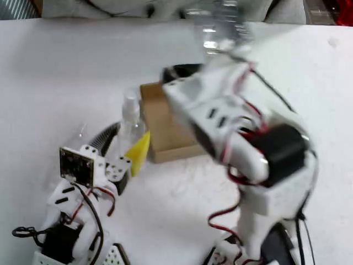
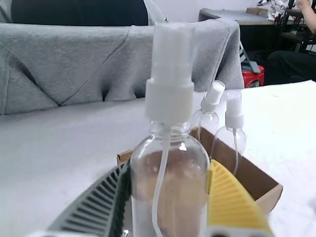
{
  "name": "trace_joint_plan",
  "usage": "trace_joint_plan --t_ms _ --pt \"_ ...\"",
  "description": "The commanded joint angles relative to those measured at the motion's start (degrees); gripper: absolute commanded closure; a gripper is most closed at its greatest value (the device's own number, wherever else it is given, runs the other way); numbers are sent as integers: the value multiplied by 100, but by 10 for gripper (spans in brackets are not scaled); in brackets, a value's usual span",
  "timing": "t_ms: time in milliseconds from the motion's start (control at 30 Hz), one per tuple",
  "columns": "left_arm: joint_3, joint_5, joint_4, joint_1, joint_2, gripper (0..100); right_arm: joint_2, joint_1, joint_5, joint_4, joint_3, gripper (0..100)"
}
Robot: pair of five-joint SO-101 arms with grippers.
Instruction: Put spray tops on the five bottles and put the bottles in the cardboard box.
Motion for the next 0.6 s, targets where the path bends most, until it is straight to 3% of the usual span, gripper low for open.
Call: trace_joint_plan --t_ms 0,367,567 --pt "-53 -18 -422 -31 -57 947 -576 708 -53 154 914 984" --pt "-35 -9 -1354 -145 -40 947 -2905 848 -18 -444 5116 984" --pt "-35 -9 -1934 -796 -22 947 -3864 -31 -44 -760 6470 984"
